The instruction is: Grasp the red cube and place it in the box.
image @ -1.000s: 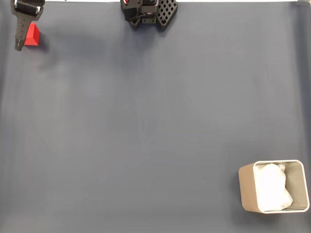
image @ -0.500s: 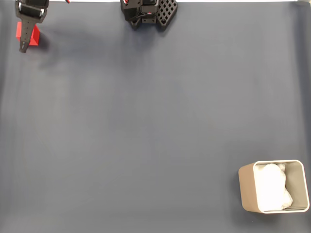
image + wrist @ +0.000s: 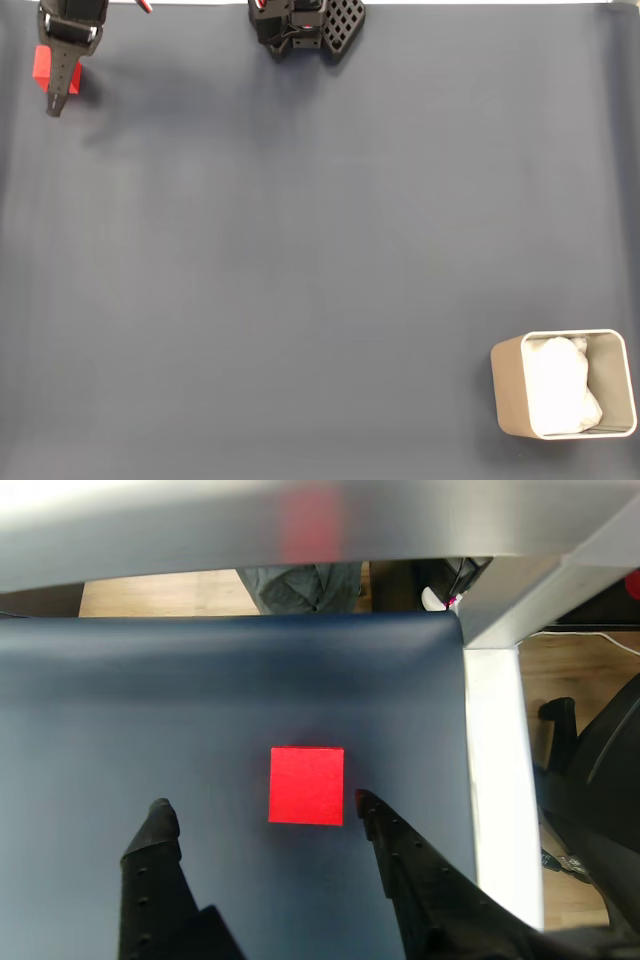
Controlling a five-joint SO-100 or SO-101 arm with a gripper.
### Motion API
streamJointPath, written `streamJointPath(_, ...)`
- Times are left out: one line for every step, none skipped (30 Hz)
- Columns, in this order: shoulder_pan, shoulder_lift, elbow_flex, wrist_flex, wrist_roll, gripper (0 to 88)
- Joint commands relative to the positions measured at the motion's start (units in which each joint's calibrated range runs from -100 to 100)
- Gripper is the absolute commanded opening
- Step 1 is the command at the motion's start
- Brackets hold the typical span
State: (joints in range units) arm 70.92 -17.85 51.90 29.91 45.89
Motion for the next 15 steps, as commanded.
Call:
streamJointPath(-0.9,-1.0,-0.5,-1.0,-0.7,41.0)
streamJointPath(-1.0,-1.1,-0.5,-1.0,-0.7,41.0)
streamJointPath(-1.2,-1.2,-0.5,-0.9,-0.8,41.0)
streamJointPath(-1.3,-1.3,-0.5,-0.9,-0.8,41.0)
streamJointPath(-1.4,-1.3,-0.5,-0.9,-0.9,41.0)
streamJointPath(-1.5,-1.4,-0.5,-0.9,-0.9,41.0)
streamJointPath(-1.6,-1.5,-0.5,-0.9,-1.0,41.0)
streamJointPath(-1.7,-1.6,-0.5,-0.9,-1.0,41.0)
streamJointPath(-1.7,-1.7,-0.5,-0.9,-1.0,41.1)
streamJointPath(-1.8,-1.7,-0.5,-0.9,-1.0,41.1)
streamJointPath(-1.9,-1.7,-0.5,-1.0,-1.0,41.1)
streamJointPath(-2.0,-1.8,-0.5,-1.0,-1.0,41.1)
streamJointPath(-2.0,-1.8,-0.5,-1.0,-1.0,41.2)
streamJointPath(-2.0,-1.8,-0.5,-1.0,-1.0,41.2)
streamJointPath(-2.0,-1.8,-0.5,-1.0,-1.0,41.2)
